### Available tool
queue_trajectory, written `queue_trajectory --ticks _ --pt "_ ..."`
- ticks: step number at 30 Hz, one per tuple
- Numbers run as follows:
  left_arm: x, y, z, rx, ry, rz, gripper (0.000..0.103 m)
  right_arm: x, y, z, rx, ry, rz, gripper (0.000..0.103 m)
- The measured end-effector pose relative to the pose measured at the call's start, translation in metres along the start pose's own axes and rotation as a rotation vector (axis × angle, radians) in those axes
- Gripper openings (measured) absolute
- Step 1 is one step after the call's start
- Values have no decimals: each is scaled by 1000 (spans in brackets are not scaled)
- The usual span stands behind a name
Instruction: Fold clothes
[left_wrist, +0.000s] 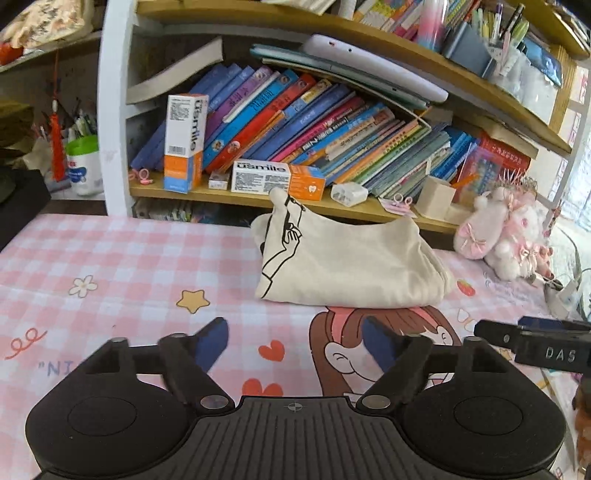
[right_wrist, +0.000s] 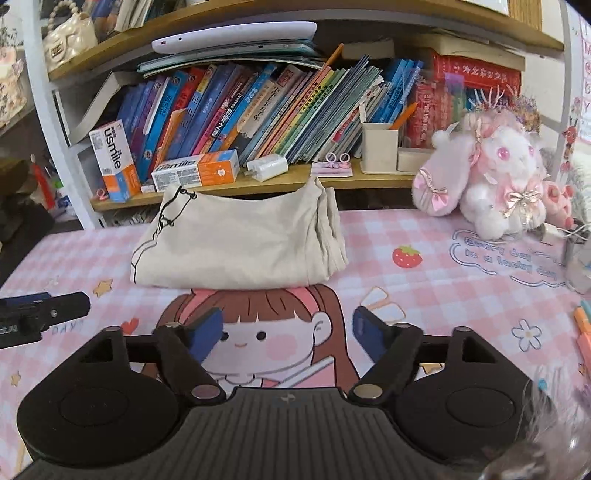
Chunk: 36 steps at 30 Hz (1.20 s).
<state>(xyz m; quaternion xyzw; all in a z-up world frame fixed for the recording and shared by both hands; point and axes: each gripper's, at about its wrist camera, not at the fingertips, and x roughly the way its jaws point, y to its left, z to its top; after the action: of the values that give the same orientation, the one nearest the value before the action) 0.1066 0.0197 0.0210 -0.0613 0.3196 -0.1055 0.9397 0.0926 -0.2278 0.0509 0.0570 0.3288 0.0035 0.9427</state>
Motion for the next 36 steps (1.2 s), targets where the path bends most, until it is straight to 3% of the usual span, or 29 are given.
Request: queue_trajectory --ticks 7,18,36 --pt "-7 -2 -19 7 17 50 98 -11 4 -24 -17 2 -31 102" --pt "-14 -11 -53 19 70 83 100 -16 8 -55 -44 51 -67 103" --pt "-9 -6 -56 -11 91 99 100 -12 13 -61 -63 76 -42 103"
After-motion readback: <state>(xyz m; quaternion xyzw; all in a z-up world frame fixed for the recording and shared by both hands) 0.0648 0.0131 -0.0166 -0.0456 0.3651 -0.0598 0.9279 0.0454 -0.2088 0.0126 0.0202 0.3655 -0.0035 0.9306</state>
